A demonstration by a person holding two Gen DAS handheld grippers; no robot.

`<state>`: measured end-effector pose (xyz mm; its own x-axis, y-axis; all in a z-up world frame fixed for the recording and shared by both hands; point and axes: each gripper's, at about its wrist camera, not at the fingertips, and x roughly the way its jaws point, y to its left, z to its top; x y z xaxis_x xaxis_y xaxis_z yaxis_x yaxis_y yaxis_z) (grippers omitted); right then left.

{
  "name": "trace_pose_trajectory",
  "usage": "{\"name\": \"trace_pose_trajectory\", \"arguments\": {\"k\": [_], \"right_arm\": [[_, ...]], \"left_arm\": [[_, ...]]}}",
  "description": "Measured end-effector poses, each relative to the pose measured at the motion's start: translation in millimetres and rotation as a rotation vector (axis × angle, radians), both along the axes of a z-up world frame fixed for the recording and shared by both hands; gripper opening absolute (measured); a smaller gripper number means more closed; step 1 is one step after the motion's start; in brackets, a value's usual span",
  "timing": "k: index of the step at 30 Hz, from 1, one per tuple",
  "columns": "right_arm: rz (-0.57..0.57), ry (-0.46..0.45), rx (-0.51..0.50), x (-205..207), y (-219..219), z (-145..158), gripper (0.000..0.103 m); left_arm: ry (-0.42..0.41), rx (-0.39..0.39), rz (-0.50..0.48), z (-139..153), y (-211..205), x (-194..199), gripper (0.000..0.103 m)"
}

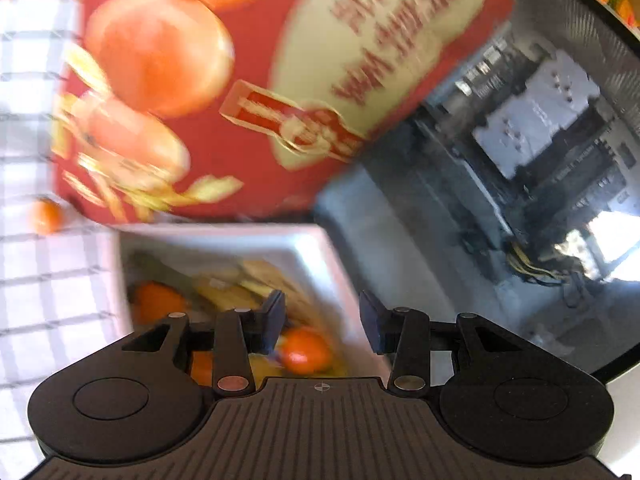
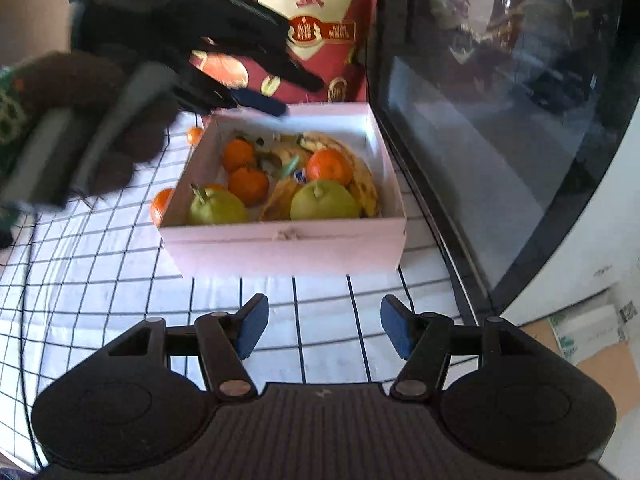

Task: Organize fruits

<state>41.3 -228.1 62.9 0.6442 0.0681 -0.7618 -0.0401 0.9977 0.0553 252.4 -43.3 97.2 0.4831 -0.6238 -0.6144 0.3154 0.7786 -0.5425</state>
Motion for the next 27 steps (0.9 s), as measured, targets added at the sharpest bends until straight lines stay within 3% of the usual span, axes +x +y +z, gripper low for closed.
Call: {"name": "trace_pose_trajectory", "arguments": {"k": [6, 10, 14, 18, 24, 27], "right_arm": [[0.048, 0.024, 0.023, 7.5, 11.0, -6.9, 0.063], [0.106, 0.008, 0.006, 16.2, 32.1, -3.3, 0.063], [0.155, -0.018, -0.019, 26.0, 55.1, 3.2, 0.063], [0.217, -0.042, -0.058, 30.6, 76.6, 7.5, 0.063], [0.29, -0.061, -0.151, 23.5, 103.0, 4.3, 0.063], [0.305, -0.044, -0.179, 18.2, 107.8, -1.8, 0.063]], "left_arm": [[-0.147, 0.2, 0.135, 6.8, 61.7, -26.7, 0.045], [-0.156, 0.319, 0.088, -12.1, 85.0, -44.9, 0.045], [-0.144, 0.355, 0.042, -29.9, 90.3, -48.7, 0.045], [-0.13, 0.299, 0.138, -30.6, 104.7, -19.7, 0.045], [-0.222, 0.436, 0.155, -33.7, 90.8, 36.0, 0.045], [-0.183, 0.441, 0.123, -49.7, 82.9, 59.6, 0.045]]}}
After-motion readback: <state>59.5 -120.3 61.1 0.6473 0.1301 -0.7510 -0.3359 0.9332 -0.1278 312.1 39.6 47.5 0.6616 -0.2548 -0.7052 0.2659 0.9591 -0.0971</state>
